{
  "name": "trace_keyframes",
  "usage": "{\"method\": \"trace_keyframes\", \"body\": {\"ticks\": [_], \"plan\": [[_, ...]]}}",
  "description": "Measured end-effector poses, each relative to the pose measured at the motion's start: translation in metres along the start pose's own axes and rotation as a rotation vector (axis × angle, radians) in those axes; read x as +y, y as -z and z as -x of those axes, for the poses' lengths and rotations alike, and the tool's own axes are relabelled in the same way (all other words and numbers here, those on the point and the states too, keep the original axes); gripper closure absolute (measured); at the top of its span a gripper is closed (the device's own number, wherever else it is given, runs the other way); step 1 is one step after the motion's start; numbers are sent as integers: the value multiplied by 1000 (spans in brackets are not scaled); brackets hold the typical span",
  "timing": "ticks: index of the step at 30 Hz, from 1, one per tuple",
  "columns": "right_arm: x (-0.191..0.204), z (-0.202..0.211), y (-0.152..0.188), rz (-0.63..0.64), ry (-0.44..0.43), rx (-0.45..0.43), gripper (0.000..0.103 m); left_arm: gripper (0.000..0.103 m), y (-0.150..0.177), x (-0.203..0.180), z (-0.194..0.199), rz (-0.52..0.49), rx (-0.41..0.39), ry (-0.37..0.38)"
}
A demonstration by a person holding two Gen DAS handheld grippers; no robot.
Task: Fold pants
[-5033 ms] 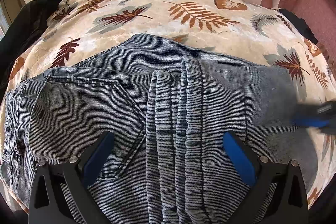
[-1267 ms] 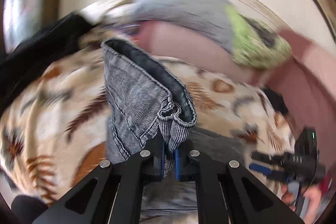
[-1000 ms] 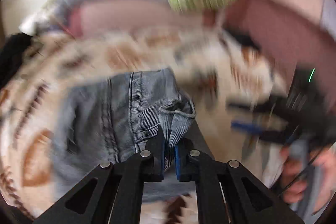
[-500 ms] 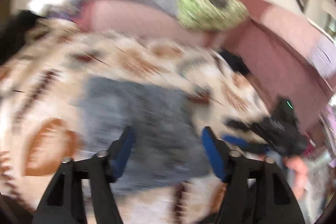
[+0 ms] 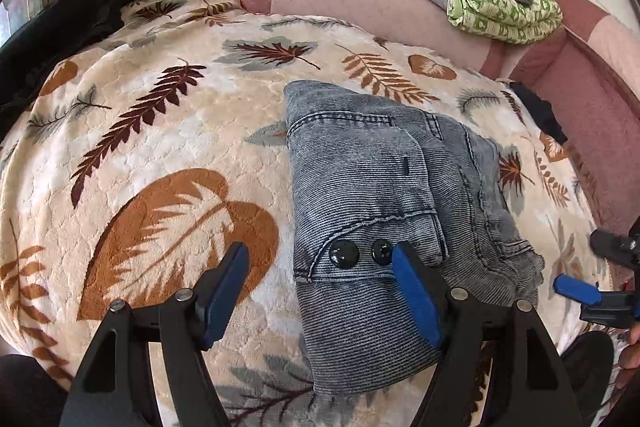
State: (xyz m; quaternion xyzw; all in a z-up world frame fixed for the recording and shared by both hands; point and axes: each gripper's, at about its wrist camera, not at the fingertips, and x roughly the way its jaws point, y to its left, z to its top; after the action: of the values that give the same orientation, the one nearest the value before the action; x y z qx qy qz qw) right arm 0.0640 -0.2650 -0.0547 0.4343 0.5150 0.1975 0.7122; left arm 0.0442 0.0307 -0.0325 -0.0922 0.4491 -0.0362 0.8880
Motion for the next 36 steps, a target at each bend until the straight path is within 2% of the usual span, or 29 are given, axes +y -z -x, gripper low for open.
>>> {"method": "trace_keyframes", "body": {"ticks": [4, 8, 10, 12, 18, 20, 21, 23, 24, 25, 27, 29, 31, 34, 36], "plan": [[-14, -28, -1, -60, 25, 47, 36, 25, 0, 6, -5, 20, 7, 11], [-23, -39, -5, -143, 29, 18, 36, 22, 2, 11, -9, 33, 9, 19], [-16, -39, -8, -113, 44, 8, 41, 20, 3, 11, -11, 26, 5, 15], [-8, -39, -9, -52, 97, -3, 93, 19, 3, 12, -12, 28, 4, 15], [29, -15, 18, 155, 222, -111, 94, 15, 2, 17, -10, 31, 23, 48], [21, -21, 30, 185, 282, -119, 94, 16, -1, 16, 0, 45, 26, 59], [11, -28, 33, 186, 308, -114, 94, 16, -3, 13, 10, 42, -14, 39], [-6, -38, 35, 189, 289, -115, 92, 16, -4, 5, 18, -7, -70, -15], [-9, -34, 34, 170, 257, -122, 89, 16, -3, -3, 15, -62, -66, -72], [-8, -29, 32, 153, 226, -115, 87, 16, 1, -11, 4, -125, -27, -130], [-4, -17, 28, 162, 242, -116, 72, 16, 8, -16, -11, -190, -4, -194], [5, 3, 29, 195, 283, -163, 72, 15, 7, -10, -12, -167, -1, -179], [19, 25, 30, 208, 272, -228, 70, 15, 7, -10, -12, -165, 2, -179], [52, 36, 31, 272, 170, -250, 70, 15, 10, -11, -11, -177, -16, -191], [66, 23, 26, 303, 85, -207, 58, 15, 11, -10, -12, -165, -18, -186]]}}
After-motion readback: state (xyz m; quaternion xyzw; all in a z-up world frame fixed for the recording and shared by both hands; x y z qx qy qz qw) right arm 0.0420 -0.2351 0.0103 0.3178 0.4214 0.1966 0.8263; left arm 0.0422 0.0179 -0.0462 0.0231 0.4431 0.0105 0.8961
